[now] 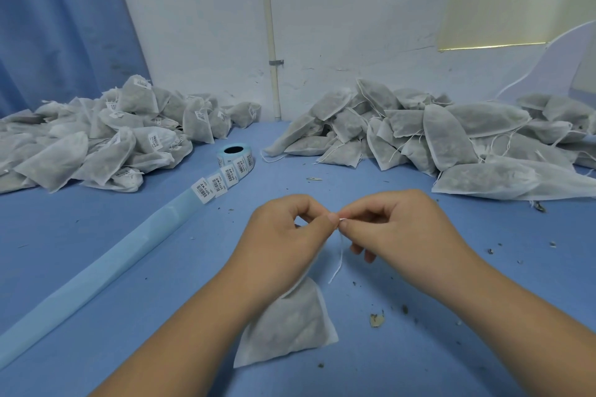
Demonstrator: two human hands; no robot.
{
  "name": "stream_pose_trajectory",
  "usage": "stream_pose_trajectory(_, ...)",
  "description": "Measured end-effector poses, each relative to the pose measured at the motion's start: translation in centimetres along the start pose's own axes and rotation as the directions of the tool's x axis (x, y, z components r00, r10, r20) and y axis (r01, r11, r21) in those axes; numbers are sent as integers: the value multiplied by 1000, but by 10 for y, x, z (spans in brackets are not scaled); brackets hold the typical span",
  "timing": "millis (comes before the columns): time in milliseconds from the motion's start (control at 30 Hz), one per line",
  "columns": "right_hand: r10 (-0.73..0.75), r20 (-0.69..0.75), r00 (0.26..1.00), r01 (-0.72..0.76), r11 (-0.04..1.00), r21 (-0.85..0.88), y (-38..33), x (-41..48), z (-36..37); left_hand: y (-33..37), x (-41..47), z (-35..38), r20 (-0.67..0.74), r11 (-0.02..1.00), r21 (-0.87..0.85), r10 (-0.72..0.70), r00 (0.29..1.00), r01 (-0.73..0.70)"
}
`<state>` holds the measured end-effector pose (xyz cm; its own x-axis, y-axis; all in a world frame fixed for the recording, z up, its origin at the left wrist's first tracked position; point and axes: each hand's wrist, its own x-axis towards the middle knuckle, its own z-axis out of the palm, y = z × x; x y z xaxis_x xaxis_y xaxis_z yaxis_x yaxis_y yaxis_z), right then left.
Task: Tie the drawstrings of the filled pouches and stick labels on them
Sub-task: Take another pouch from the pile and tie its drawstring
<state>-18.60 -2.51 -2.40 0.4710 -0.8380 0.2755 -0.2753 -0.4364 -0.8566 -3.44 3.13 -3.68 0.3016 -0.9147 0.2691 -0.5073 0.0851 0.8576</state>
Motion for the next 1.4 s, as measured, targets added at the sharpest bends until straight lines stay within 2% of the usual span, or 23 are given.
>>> stream_pose_trajectory(200, 71, 80, 994, -72, 997, 14, 0, 0, -2, 2, -1, 0, -44, 998, 24, 58, 997, -57)
stream_pose_trajectory(333, 101, 144, 984, -111, 992, 66, 0, 0, -2, 3, -1, -1, -23, 997, 24, 76, 997, -76)
stream_pose_trajectory(500, 121, 118, 986, -132, 987, 92, -1, 1, -4, 3, 1, -2, -1, 999, -18, 38, 999, -38)
stream_pose_trajectory(700, 42, 67, 997, -46, 997, 66, -1, -1, -3, 4, 3, -6, 217, 966, -175, -153, 964, 192)
stream_pose_trajectory(833, -12, 54, 998, 10, 1000, 29, 2, 0, -2, 1, 5, -7, 363, 839, -404, -218, 906, 364)
stream_pose_trajectory(933, -41, 52, 998, 41, 999, 2, 4, 0, -2, -3, 8, -7, 425, 776, -462, -232, 875, 430)
stream_pose_trajectory(1033, -72, -9, 997, 72, 997, -36, 6, 1, 0, -6, 10, -5, 438, 737, -485, -261, 860, 471)
stream_pose_trajectory(1167, -197, -123, 973, 172, 968, -184, 7, 1, 3, -5, 9, -1, 404, 728, -500, -284, 869, 470)
stream_pose_trajectory(1267, -291, -103, 951, 256, 931, -261, 6, 0, 4, -4, 7, -1, 378, 742, -498, -281, 882, 449)
stream_pose_trajectory(1400, -328, -54, 943, 301, 912, -280, 5, -2, 4, 0, 4, -1, 325, 749, -522, -268, 907, 409)
